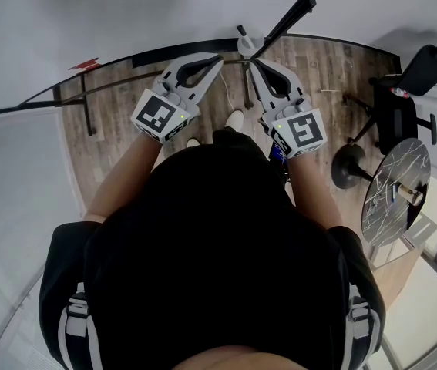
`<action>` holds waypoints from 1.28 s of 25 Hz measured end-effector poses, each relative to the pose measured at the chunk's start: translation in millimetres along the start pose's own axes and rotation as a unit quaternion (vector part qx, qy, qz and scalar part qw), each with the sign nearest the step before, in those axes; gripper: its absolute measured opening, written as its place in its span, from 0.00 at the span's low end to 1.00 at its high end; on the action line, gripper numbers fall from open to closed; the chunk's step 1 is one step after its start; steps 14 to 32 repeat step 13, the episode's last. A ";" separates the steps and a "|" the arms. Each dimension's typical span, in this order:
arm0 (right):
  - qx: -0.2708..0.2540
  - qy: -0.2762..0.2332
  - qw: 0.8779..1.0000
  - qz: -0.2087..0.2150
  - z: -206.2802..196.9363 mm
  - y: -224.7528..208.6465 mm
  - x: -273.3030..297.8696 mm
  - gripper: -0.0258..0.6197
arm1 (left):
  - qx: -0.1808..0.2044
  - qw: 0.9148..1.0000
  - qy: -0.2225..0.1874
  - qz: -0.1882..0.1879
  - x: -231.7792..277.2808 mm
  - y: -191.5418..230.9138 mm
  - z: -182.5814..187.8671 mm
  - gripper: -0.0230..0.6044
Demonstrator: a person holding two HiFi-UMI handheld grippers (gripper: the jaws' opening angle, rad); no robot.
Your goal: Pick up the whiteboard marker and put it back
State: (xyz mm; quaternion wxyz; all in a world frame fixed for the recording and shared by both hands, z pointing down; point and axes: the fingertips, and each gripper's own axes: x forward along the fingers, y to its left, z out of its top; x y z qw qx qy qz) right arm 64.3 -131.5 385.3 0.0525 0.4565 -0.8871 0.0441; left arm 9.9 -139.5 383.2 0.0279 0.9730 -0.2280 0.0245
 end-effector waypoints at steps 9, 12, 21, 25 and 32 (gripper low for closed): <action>-0.004 0.005 1.000 0.003 1.6 -0.2 1.3 0.04 | 0.000 1.000 0.001 -0.005 4.0 -0.5 0.3 0.04; 0.000 0.007 1.000 0.004 -0.1 -1.5 2.6 0.04 | -0.001 1.000 0.002 -0.005 4.9 1.6 -0.2 0.04; 0.001 0.007 1.000 0.004 -0.8 -2.1 2.8 0.04 | -0.001 1.000 0.003 -0.005 5.2 2.2 -0.3 0.04; 0.001 0.007 1.000 0.004 -0.8 -2.1 2.8 0.04 | -0.001 1.000 0.003 -0.005 5.2 2.2 -0.3 0.04; 0.001 0.007 1.000 0.004 -0.8 -2.1 2.8 0.04 | -0.001 1.000 0.003 -0.005 5.2 2.2 -0.3 0.04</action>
